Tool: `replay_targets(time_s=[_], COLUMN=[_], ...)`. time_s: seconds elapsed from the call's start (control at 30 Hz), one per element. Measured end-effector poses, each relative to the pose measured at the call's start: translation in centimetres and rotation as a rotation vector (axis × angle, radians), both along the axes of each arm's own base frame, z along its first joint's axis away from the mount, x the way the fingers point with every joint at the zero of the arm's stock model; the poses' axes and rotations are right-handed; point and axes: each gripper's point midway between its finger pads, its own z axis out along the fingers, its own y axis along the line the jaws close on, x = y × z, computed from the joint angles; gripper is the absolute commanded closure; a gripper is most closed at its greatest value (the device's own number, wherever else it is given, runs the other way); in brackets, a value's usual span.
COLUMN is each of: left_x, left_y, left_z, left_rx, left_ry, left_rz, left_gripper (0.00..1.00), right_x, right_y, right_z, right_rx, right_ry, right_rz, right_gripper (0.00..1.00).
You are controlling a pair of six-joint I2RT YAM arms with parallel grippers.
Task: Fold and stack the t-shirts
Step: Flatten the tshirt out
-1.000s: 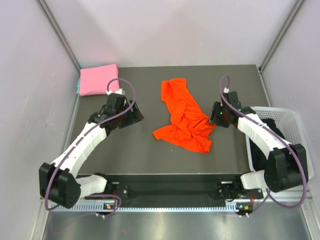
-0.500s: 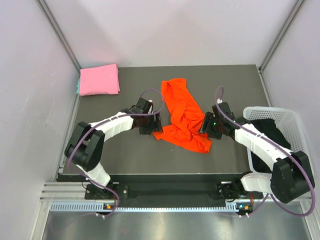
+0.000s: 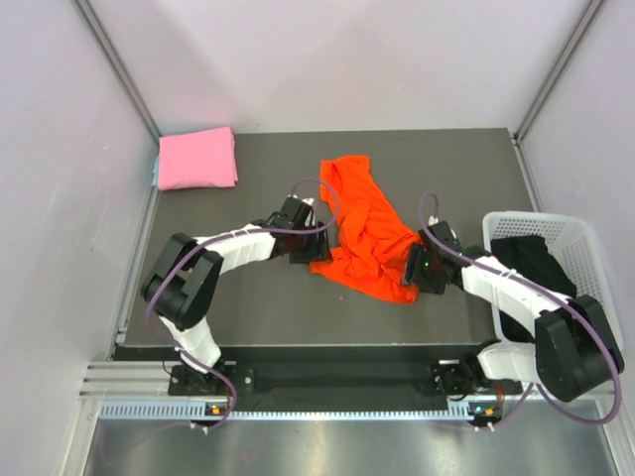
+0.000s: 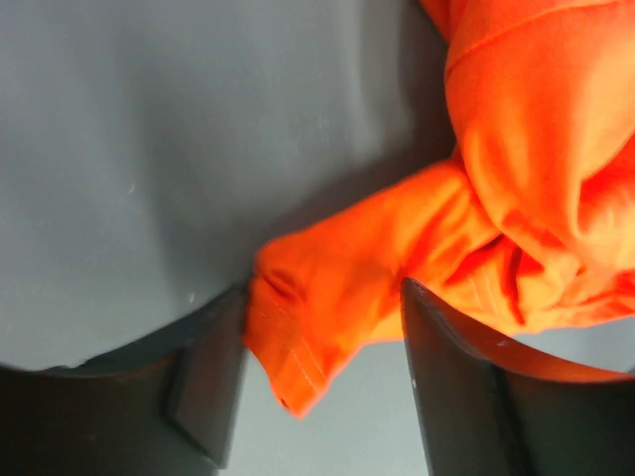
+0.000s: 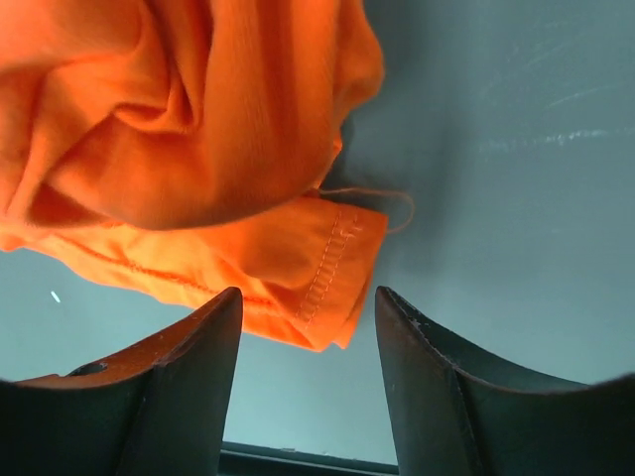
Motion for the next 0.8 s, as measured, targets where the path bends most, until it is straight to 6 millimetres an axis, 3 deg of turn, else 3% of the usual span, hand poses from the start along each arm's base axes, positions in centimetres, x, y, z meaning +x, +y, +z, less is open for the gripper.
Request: replay_targets(time_s=[0.07, 0.1, 0.13, 0.17, 0.2, 0.27, 0.37, 0.4, 0.47, 0.53, 0.57, 0.63, 0.7, 0.77, 0.8], left_x=[0.4, 0.6, 0.7, 0.6, 0.7, 1.0, 3.3, 4.7, 8.5, 13.3, 16.1, 19.1, 20.0, 18.5, 17.5], left_y=[-0.6, -0.7, -0.7, -0.6, -0.4, 0.1, 0.6, 0.8, 1.3, 1.5, 1.5, 1.7, 1.9, 1.8, 1.6], left_z=[-0.2, -0.3, -0.5, -0.8, -0.8, -0.3, 2.7, 4.2, 9.2, 16.0, 20.8, 28.8, 36.0, 40.1, 40.9], left_rx=[-0.013, -0.014, -0.014, -0.005, 0.008, 0.037, 0.033, 0.021, -0.026, -0.095, -0.149, -0.238, -0.345, -0.433, -0.464], left_ry=[-0.007, -0.015, -0.008, 0.000, 0.004, 0.024, 0.010, -0.009, -0.083, -0.199, -0.293, -0.437, -0.569, -0.617, -0.615], left_rz=[-0.007, -0.008, -0.004, -0.002, -0.001, 0.015, 0.053, 0.074, 0.127, 0.177, 0.203, 0.232, 0.236, 0.210, 0.191], left_gripper=[0.54, 0.73, 0.79, 0.88, 1.00, 1.00, 1.00, 1.00, 1.00, 1.00, 1.00, 1.00, 1.00, 1.00, 1.00], right_x=[0.2, 0.4, 0.5, 0.7, 0.9, 1.4, 3.8, 5.8, 9.7, 14.4, 16.5, 18.9, 18.9, 16.9, 15.6], right_y=[0.0, 0.0, 0.1, 0.1, 0.1, -0.1, -0.6, -0.6, -0.9, -1.8, -2.4, -4.0, -5.4, -6.2, -6.4], right_z=[-0.2, -0.2, -0.3, -0.3, -0.3, -0.3, 1.4, 3.4, 7.7, 15.0, 19.3, 28.6, 36.4, 42.1, 43.4], right_rx=[-0.004, -0.006, -0.007, -0.007, -0.015, -0.037, -0.081, -0.088, -0.087, -0.075, -0.063, -0.042, -0.019, 0.015, 0.028], right_ry=[-0.005, -0.011, -0.016, -0.024, -0.033, -0.044, -0.074, -0.111, -0.206, -0.359, -0.458, -0.652, -0.822, -0.955, -0.987], right_rz=[0.006, 0.010, 0.014, 0.017, 0.028, 0.036, 0.024, 0.010, -0.030, -0.093, -0.129, -0.196, -0.246, -0.264, -0.262], right_gripper=[0.48, 0.53, 0.60, 0.78, 0.86, 1.00, 1.00, 1.00, 1.00, 1.00, 1.00, 1.00, 1.00, 1.00, 1.00])
